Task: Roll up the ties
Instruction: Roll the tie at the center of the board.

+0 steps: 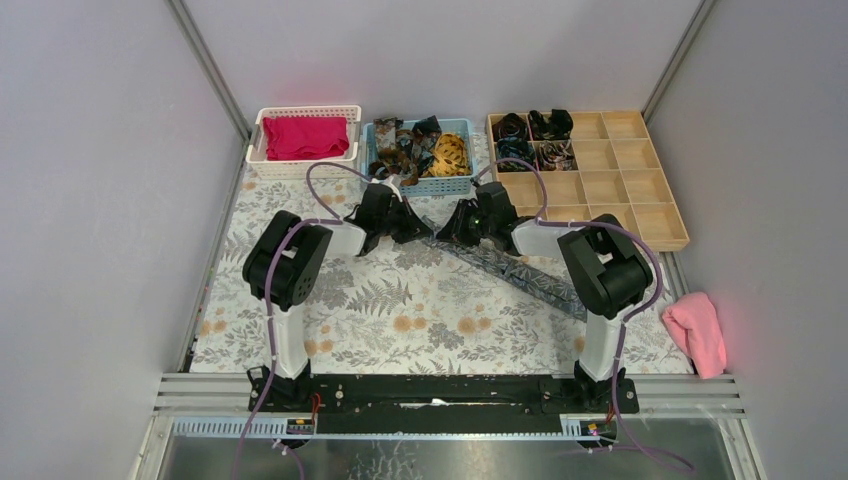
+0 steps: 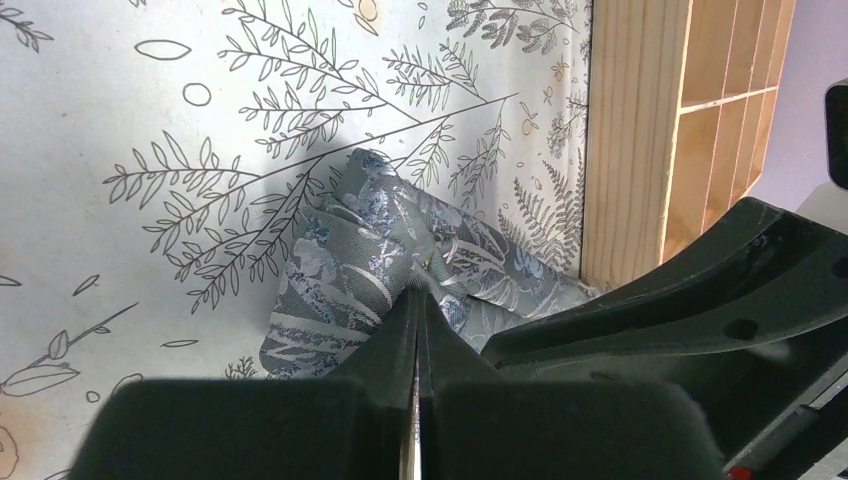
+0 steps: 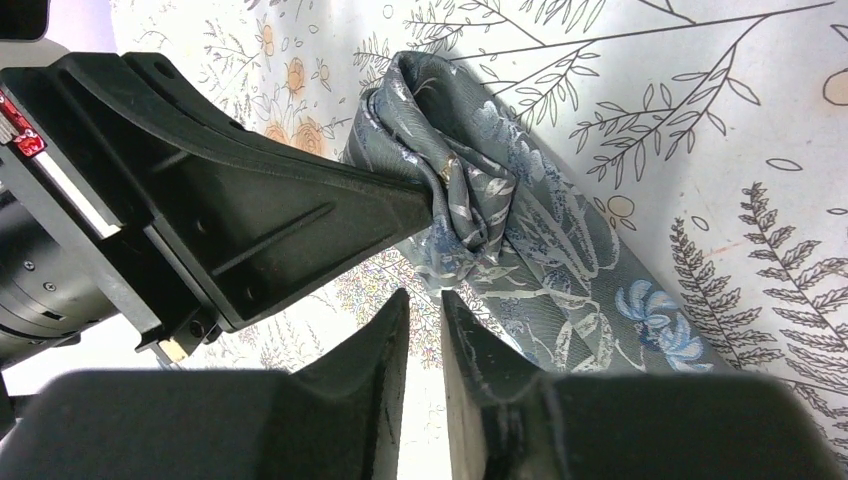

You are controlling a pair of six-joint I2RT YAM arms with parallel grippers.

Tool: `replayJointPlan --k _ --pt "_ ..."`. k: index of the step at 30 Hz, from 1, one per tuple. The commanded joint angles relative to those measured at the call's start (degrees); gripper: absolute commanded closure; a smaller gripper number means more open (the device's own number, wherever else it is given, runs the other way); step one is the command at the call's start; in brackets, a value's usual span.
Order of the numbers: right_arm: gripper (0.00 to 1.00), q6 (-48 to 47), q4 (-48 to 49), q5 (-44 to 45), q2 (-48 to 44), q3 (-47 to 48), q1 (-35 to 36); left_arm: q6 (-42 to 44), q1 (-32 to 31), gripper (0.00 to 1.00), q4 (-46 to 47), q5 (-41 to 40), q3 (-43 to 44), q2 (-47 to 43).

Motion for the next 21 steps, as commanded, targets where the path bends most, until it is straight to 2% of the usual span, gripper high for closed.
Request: replayJointPlan --k 1,10,14,21 --pt "0.77 -1.21 -0.78 -0.86 0.99 2.75 -0.19 0.43 -0.17 1.0 0.45 -0.9 1.43 1.53" --pt "0.8 -0.29 -0.94 -2.81 6.43 6.58 -0.29 0.2 -0.22 1.0 0.56 -0.47 1.78 1.97" --pt "0.81 0.23 -2.0 1.66 6.76 5.5 -0.3 0.2 -0.2 1.0 0.2 -0.29 1.78 0.8" --pt "0.81 -0.92 -6.75 3.11 9.57 8.01 -0.28 2.81 0.9 1.0 -5.34 0.17 3.29 -3.63"
